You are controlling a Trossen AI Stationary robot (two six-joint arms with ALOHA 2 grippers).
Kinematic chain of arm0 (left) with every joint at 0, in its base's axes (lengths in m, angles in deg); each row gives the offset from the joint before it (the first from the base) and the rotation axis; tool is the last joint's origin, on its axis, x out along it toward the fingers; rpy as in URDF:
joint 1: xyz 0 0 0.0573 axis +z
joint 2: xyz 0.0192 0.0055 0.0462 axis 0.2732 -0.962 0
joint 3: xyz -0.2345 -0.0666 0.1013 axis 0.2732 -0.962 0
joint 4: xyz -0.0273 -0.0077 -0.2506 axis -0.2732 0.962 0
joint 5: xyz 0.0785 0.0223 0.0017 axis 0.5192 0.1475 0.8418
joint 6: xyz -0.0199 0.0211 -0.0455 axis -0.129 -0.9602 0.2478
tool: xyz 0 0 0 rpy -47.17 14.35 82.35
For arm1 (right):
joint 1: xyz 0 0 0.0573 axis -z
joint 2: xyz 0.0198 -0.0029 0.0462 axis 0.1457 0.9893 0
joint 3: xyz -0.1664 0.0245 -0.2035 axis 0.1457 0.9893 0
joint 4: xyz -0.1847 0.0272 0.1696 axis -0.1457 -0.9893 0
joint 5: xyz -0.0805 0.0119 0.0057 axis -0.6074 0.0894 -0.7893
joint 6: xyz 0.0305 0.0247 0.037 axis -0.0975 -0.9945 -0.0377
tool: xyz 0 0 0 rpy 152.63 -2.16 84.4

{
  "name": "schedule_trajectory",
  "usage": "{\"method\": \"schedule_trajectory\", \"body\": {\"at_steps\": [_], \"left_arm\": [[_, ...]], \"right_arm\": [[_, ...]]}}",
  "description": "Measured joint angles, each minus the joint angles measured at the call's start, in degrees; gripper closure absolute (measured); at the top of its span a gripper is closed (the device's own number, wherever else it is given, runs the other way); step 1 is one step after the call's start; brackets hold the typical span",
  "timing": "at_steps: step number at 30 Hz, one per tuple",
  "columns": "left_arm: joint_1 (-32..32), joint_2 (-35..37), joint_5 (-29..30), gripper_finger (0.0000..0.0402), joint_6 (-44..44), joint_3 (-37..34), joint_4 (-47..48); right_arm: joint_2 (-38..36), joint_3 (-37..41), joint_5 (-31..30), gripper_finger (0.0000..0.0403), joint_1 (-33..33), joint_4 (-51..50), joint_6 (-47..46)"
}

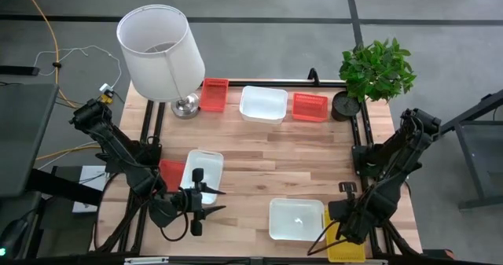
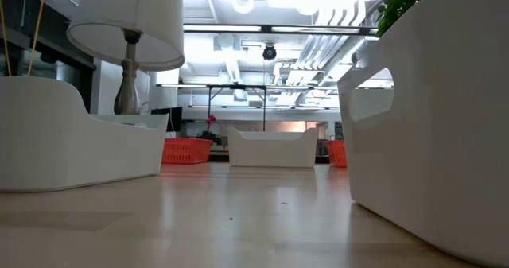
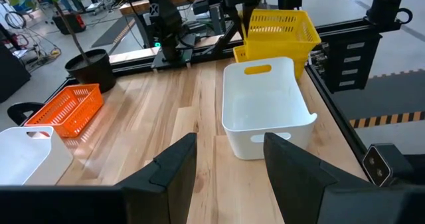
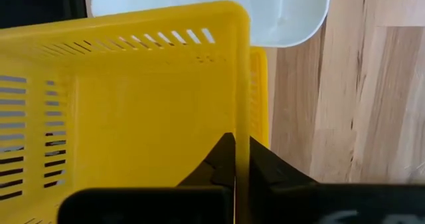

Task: Stack baskets by color
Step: Stack the left yellow bin on the right stacked yellow bins

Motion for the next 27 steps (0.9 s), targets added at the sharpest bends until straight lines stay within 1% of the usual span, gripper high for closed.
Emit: {"method": "schedule_trajectory", "body": {"at_steps": [4, 7, 10, 13, 17, 19, 22, 25, 27], "left_arm": [[0.0, 0.02, 0.0, 0.0241, 0.03, 0.0, 0.0], [0.0, 0.02, 0.0, 0.0241, 0.15, 0.0, 0.0], [0.06, 0.02, 0.0, 0.0241, 0.11, 0.02, 0.0], [0.09, 0.02, 0.0, 0.0241, -0.02, 0.02, 0.0], [0.09, 0.02, 0.0, 0.0241, -0.02, 0.02, 0.0], [0.09, 0.04, 0.0, 0.0241, -0.04, 0.02, 0.0], [0.09, 0.04, 0.0, 0.0241, -0.04, 0.04, 0.02], [0.09, 0.04, 0.0, 0.0241, -0.04, 0.04, 0.02], [0.09, 0.04, 0.0, 0.0241, -0.04, 0.04, 0.02]], "right_arm": [[0.83, 0.0, -0.63, 0.0371, 0.0, -0.94, -2.31], [1.89, 0.0, -0.3, 0.0335, 0.04, -1.41, -3.93], [2.43, 0.0, 1.23, 0.0297, 0.02, -1.52, -4.0], [2.43, -0.02, 1.45, 0.0265, 0.02, -1.67, -3.83], [2.34, -1.08, 2.55, 0.0238, 0.16, -4.65, -3.9], [2.34, -2.54, 3.52, 0.0234, 0.46, -7.07, -3.94], [2.27, -5.16, 3.0, 0.0239, 0.5, -9.91, -3.91], [2.23, -6.67, 1.67, 0.0256, 0.51, -10.35, -4.77], [2.25, -6.73, 1.51, 0.0279, 0.37, -10.29, -6.26]]}}
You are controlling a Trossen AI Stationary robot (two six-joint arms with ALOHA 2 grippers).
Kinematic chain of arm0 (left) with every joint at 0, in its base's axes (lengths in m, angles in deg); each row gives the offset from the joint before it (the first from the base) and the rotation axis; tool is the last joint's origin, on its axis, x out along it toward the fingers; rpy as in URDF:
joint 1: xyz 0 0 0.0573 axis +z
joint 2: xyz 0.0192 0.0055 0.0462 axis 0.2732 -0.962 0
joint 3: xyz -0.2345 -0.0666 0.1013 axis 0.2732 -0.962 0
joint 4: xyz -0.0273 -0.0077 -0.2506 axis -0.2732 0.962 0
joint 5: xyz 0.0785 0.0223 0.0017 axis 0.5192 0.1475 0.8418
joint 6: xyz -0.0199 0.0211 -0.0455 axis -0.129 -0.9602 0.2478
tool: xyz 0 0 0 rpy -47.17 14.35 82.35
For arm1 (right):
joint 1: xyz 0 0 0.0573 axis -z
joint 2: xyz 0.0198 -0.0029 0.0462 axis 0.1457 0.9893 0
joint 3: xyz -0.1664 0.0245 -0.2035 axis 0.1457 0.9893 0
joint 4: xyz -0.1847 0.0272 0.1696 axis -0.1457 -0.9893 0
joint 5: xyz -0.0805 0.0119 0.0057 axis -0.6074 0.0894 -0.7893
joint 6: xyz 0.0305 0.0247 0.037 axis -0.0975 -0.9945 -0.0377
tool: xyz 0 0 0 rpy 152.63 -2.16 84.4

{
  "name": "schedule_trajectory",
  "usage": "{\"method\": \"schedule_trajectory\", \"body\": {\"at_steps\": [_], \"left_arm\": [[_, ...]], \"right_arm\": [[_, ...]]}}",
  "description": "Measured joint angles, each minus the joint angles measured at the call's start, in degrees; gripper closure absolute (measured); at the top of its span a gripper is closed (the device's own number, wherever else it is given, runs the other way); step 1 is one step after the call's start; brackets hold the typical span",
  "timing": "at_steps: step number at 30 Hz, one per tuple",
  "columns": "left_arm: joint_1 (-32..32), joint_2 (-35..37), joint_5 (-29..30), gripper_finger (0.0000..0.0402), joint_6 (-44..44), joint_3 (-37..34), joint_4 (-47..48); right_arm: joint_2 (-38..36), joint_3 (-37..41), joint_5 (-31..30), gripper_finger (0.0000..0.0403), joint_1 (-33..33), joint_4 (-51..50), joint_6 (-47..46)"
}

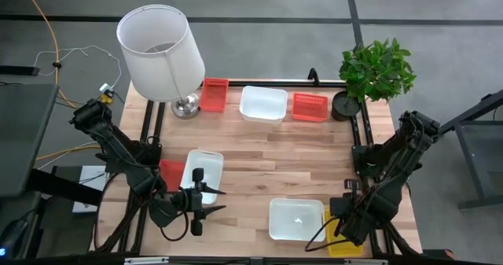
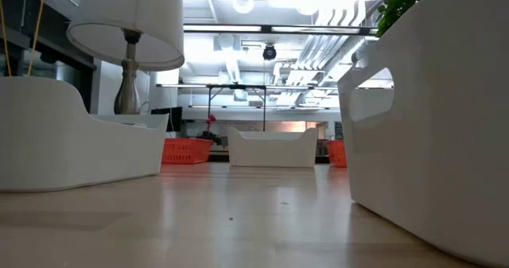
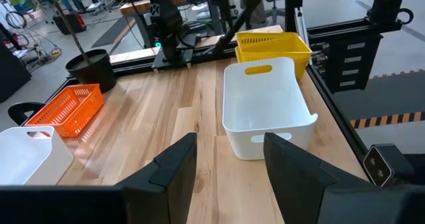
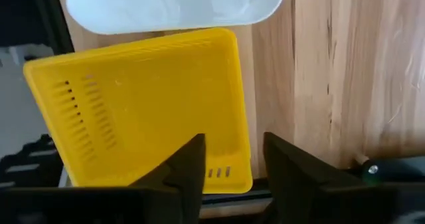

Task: Stack baskets by color
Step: Stack the left yellow bin on the right stacked yellow bins

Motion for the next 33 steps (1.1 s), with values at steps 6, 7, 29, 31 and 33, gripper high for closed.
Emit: {"method": "schedule_trajectory", "body": {"at_steps": [6, 7, 29, 31, 33], "left_arm": [[0.0, 0.0, 0.0, 0.0241, 0.0, 0.0, 0.07], [0.0, 0.0, 0.0, 0.0241, 0.0, 0.0, 0.07], [0.02, 0.0, 0.0, 0.0241, -1.53, 0.0, -0.02], [0.02, 0.0, 0.03, 0.0241, -1.53, 0.0, 0.0], [0.01, 0.0, 0.33, 0.0241, -1.53, 0.0, 0.0]], "right_arm": [[1.59, 0.02, -9.23, 0.0391, -4.23, 2.74, -3.9], [1.84, 0.02, -11.98, 0.039, -5.37, 3.68, -4.71], [2.98, 10.09, -15.91, 0.0403, -5.96, 9.79, -8.1], [2.66, 9.28, -17.49, 0.0403, -5.7, 8.78, -7.04], [2.19, 8.65, -20.39, 0.0403, -5.48, 8.0, -6.56]]}}
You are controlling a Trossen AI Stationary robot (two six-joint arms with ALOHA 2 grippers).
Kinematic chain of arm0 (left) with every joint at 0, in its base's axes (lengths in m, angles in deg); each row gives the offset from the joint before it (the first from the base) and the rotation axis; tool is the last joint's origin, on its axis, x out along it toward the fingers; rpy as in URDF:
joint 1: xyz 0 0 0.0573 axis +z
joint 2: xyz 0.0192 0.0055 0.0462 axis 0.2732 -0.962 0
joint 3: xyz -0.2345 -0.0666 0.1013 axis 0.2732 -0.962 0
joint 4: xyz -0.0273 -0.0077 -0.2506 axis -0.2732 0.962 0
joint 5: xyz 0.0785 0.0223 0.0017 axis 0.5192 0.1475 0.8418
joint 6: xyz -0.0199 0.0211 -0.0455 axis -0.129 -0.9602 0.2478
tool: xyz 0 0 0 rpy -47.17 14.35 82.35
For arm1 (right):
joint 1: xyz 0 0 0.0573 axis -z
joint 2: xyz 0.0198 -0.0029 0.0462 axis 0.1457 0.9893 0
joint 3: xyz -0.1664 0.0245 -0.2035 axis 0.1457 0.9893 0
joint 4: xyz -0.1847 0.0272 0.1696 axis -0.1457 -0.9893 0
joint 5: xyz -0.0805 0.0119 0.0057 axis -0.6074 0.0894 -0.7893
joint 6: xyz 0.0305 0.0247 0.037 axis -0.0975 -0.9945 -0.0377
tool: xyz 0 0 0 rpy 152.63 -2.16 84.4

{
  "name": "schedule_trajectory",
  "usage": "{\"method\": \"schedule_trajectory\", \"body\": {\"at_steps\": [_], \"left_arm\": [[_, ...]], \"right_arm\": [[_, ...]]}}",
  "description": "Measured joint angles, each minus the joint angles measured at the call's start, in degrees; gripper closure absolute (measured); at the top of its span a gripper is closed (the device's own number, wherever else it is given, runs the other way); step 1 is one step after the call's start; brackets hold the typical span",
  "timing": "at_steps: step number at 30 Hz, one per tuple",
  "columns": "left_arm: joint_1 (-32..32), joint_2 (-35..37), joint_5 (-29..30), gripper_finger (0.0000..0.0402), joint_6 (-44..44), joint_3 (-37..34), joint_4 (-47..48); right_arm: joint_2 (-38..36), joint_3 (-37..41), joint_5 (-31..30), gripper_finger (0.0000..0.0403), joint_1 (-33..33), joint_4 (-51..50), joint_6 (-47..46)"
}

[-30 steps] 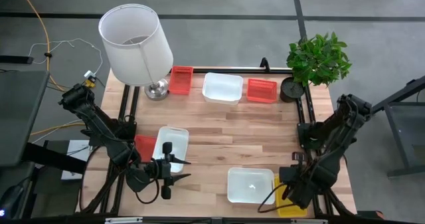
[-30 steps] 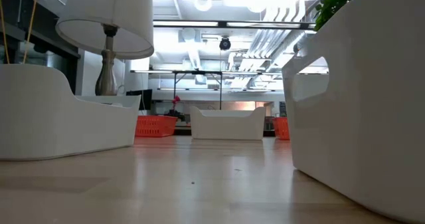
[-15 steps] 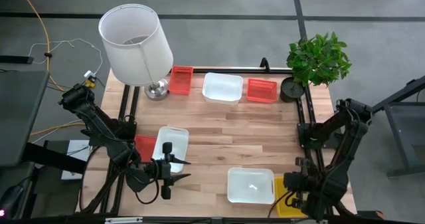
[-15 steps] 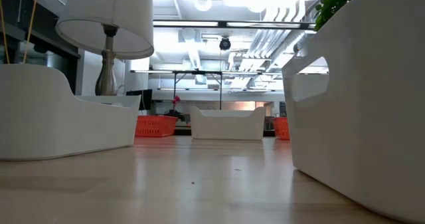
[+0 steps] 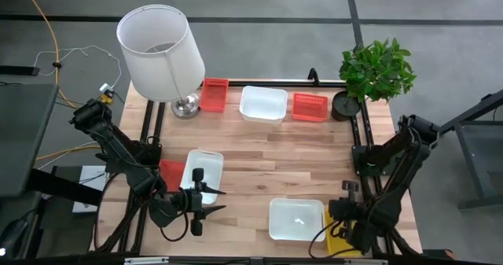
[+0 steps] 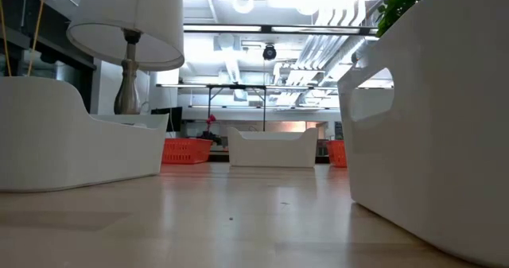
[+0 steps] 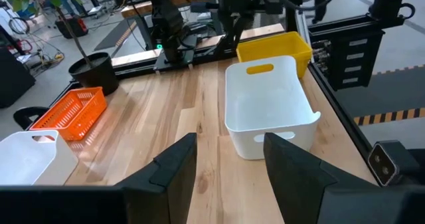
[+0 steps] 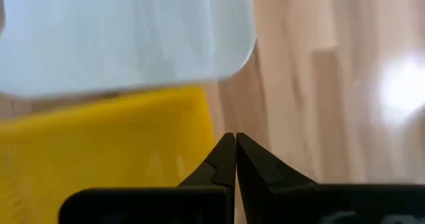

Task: Stack baskets by color
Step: Stack the left yellow bin on the right stacked yellow bins, then stack the top left orange bin on the bottom orange bin

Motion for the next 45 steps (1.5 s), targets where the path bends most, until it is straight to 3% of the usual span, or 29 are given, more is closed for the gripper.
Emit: {"method": "schedule_trajectory", "body": {"at_steps": [4, 8, 11, 14, 17, 21, 24, 27, 32, 37, 45], "left_arm": [[0.01, 0.0, 0.35, 0.0241, 0.01, 0.0, 0.39], [-0.42, 0.0, 0.37, 0.0241, 1.56, 0.0, 3.34], [-0.58, 0.0, 0.37, 0.0241, 2.85, 0.0, 6.76], [0.21, 0.0, 0.33, 0.0241, 4.79, 0.0, 10.33], [2.43, 0.0, 0.13, 0.0241, 5.96, -0.06, 12.26], [6.04, 0.09, -1.27, 0.0241, 1.66, -4.86, 2.22], [8.27, 1.17, -8.36, 0.0241, -3.95, -10.15, -9.6], [10.16, 3.37, -14.6, 0.0241, -6.91, -14.18, -17.89], [11.09, 9.21, -16.81, 0.0241, -10.7, -20.6, -29.8], [11.05, 15.3, -17.15, 0.0241, -10.89, -28.28, -37.64], [10.72, 22.28, -14.98, 0.0241, -9.05, -33.29, -38.99]], "right_arm": [[-0.34, -0.1, -6.71, 0.0403, 0.65, -0.63, 0.06], [-0.34, -0.1, -7.42, 0.0403, 3.75, -0.72, 2.58], [-0.53, 0.63, -11.77, 0.0403, 6.22, -0.61, 3.95], [-2.34, 4.33, -13.67, 0.0403, 8.49, 1.44, 4.49], [-6.14, 10.65, -11.65, 0.0403, 10.69, 9.62, 6.26], [-11.87, 19.02, -12.75, 0.0403, 13.73, 27.3, 13.1], [-14.62, 23.77, -14.32, 0.0403, 16.37, 41.71, 21.97], [-15.48, 26.91, -15.8, 0.0403, 18.93, 54.88, 32.57], [-14.96, 30.1, -14.94, 0.0403, 23.52, 72.8, 48.07], [-14.52, 30.94, -13.89, 0.0403, 27.79, 79.31, 55.38], [-10.82, 30.91, -10.48, 0.0403, 34.99, 89.06, 60.58]]}}
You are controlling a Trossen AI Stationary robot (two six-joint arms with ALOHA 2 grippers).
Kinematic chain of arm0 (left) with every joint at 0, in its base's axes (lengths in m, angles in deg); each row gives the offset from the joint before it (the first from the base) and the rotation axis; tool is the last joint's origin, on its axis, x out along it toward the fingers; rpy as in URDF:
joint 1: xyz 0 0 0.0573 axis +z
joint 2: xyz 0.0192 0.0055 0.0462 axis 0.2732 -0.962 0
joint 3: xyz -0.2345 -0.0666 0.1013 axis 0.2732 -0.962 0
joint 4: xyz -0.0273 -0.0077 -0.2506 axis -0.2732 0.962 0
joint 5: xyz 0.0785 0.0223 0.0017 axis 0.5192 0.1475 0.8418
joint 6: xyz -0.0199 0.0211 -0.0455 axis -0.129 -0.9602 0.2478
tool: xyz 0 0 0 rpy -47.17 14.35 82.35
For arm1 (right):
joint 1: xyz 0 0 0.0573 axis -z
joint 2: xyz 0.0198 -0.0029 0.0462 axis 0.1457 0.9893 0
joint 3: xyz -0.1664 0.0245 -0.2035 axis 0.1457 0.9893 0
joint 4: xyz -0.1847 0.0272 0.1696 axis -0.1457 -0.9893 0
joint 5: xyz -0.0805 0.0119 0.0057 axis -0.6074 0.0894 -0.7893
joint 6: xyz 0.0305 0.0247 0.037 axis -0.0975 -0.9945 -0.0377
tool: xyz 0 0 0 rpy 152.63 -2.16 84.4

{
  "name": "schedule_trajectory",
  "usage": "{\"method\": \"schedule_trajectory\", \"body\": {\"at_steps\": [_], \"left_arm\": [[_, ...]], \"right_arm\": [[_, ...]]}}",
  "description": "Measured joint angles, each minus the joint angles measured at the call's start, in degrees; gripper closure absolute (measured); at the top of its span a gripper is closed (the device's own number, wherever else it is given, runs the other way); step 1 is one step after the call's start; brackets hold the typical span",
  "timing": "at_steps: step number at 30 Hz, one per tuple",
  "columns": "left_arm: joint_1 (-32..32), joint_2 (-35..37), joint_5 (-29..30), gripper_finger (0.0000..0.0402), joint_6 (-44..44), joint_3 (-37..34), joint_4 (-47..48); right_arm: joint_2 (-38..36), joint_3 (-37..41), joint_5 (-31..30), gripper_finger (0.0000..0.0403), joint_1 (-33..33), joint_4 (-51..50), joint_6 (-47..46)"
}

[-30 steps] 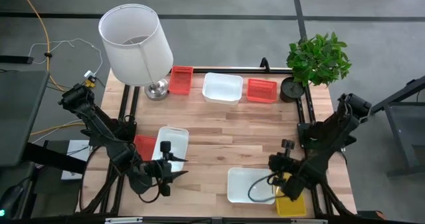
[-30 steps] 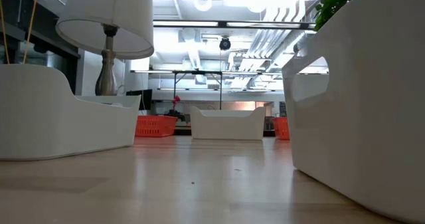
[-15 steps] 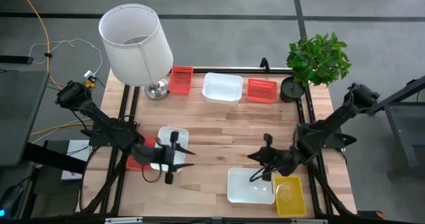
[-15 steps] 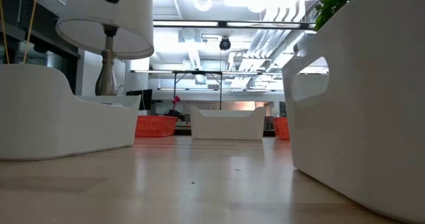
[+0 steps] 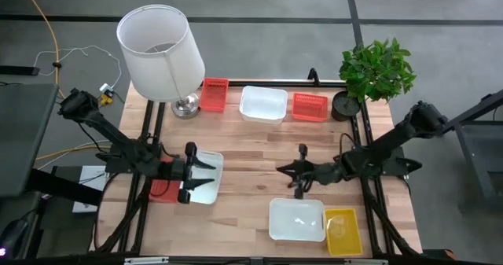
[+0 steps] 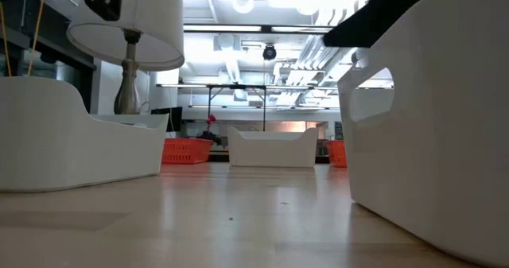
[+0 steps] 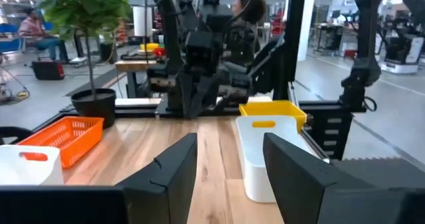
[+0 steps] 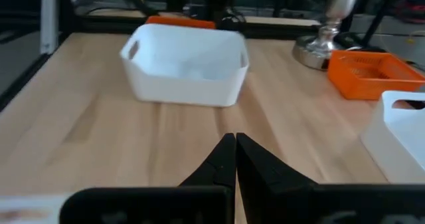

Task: Stack baskets by color
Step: Stack the top left orange bin on the bottom orange bin

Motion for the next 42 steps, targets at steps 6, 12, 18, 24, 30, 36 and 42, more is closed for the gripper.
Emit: {"method": "schedule_trajectory", "body": {"at_steps": [6, 12, 18, 24, 30, 36, 42], "left_arm": [[0.0, 0.3, 2.57, 0.0241, -0.71, 0.0, -0.02], [0.13, 0.28, 2.52, 0.0241, -1.9, 0.0, 0.11], [0.11, 0.25, 2.51, 0.0241, -0.41, 0.0, 0.19], [0.11, 0.23, 2.3, 0.0241, 0.24, 0.0, 0.2], [0.11, 0.23, 2.3, 0.0241, 0.07, 0.0, 0.2], [0.11, 0.23, 2.33, 0.0241, 0.29, 0.0, 0.2], [0.13, -2.46, 11.23, 0.0241, 5.46, 2.19, 4.18]], "right_arm": [[4.4, 0.0, 5.13, 0.0403, 3.99, 7.07, 3.49], [6.61, 0.0, 6.91, 0.0403, 6.77, 14.13, 6.45], [6.7, 0.0, 7.46, 0.0403, 8.38, 14.7, 6.46], [6.7, 0.0, 7.64, 0.0403, 8.44, 14.73, 1.52], [6.7, 0.0, 6.45, 0.0403, 8.98, 14.73, 1.51], [6.7, 0.0, 5.7, 0.0403, 9.18, 14.73, 2.2], [6.7, 0.0, 6.33, 0.0403, 9.18, 14.73, 2.2]]}}
